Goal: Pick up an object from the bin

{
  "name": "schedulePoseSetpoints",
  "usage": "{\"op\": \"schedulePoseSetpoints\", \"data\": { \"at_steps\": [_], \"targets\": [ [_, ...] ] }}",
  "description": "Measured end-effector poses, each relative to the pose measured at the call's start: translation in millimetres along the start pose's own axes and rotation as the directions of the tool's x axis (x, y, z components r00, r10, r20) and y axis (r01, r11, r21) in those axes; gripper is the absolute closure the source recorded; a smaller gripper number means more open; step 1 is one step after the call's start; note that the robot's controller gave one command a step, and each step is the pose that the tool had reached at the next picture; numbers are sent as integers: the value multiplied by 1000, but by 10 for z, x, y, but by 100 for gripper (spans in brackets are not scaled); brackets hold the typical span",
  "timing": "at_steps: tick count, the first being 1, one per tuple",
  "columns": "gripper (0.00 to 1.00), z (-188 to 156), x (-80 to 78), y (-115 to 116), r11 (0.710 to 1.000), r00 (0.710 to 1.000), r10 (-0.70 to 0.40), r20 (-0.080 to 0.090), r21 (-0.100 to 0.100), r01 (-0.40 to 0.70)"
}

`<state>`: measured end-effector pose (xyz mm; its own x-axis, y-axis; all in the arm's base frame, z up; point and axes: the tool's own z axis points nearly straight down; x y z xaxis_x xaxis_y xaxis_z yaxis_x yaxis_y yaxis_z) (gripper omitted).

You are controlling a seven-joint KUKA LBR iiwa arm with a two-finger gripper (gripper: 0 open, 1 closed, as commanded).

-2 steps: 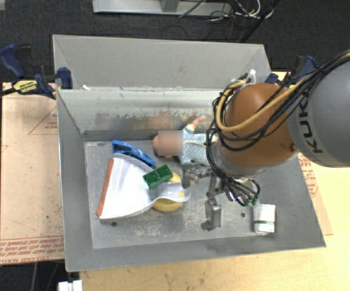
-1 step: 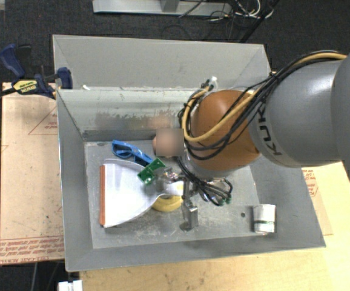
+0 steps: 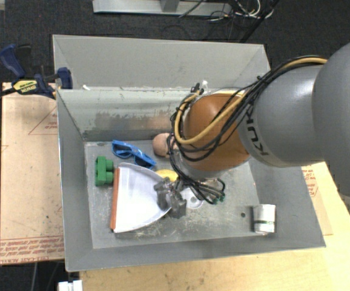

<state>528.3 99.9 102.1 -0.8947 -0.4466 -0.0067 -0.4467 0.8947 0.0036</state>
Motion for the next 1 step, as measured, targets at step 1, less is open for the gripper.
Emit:
{"op": "schedulePoseSetpoints", "data": {
  "at_steps": [1],
  "targets": [
    [100, 0, 0, 0, 1000, 1000, 0, 0, 0, 0]
  ]
}}
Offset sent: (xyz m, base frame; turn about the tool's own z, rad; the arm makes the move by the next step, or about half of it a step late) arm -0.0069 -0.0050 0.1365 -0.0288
